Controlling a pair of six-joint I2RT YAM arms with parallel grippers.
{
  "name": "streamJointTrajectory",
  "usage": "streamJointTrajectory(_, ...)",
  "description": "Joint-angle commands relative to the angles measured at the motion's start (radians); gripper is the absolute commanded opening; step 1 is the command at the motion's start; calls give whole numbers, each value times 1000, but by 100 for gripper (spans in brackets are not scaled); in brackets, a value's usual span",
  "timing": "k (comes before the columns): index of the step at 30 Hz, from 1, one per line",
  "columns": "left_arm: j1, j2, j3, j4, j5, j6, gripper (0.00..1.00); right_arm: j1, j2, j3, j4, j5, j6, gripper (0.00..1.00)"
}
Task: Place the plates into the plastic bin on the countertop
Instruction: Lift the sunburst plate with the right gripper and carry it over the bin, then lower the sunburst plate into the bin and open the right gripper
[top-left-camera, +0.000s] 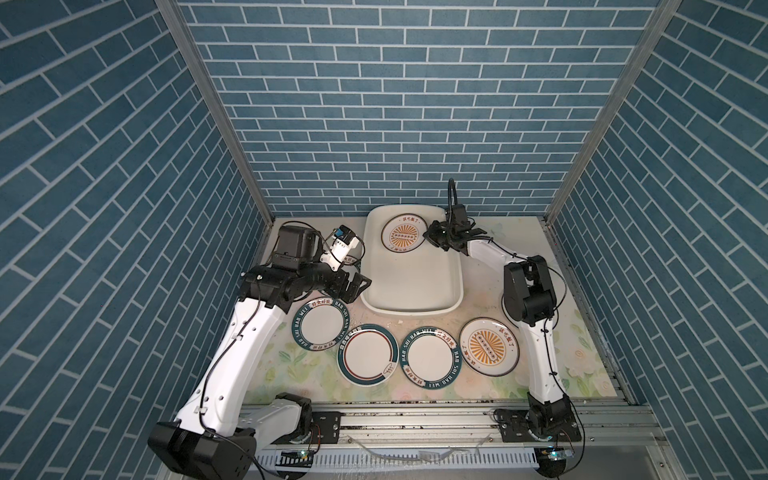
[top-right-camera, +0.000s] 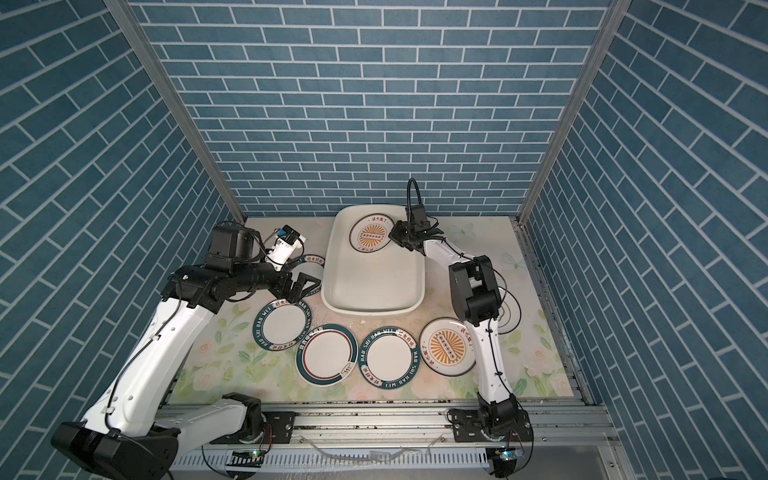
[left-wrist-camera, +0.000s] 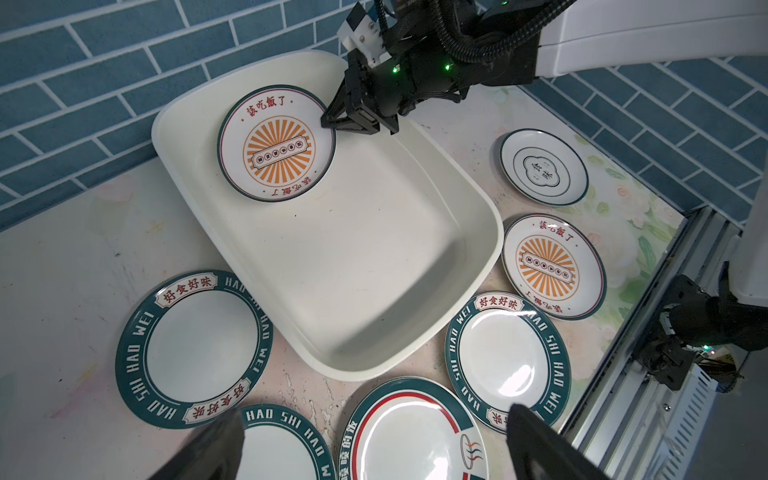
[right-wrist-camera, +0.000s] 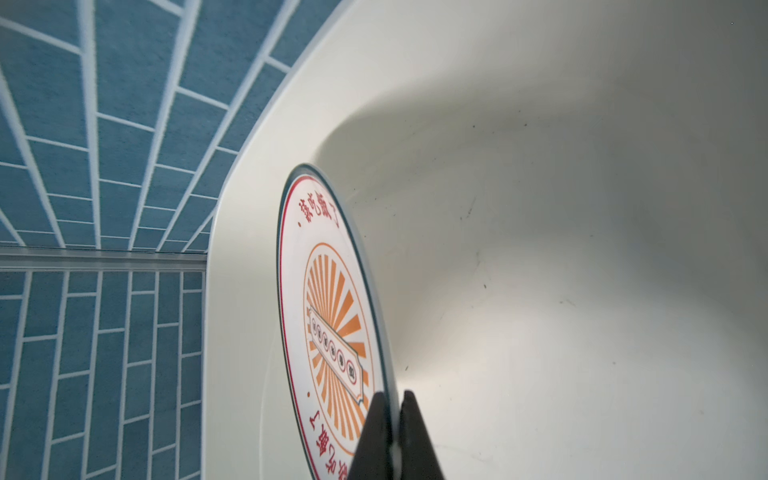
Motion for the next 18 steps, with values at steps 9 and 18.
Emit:
streamJointTrajectory(9,-4,-7,2,-27,114,1,100,18,72,80,91,6,99,0)
streamJointTrajectory(18,-4,-4,4,-34,137,11,100,19,88,61,109,-26,125,0)
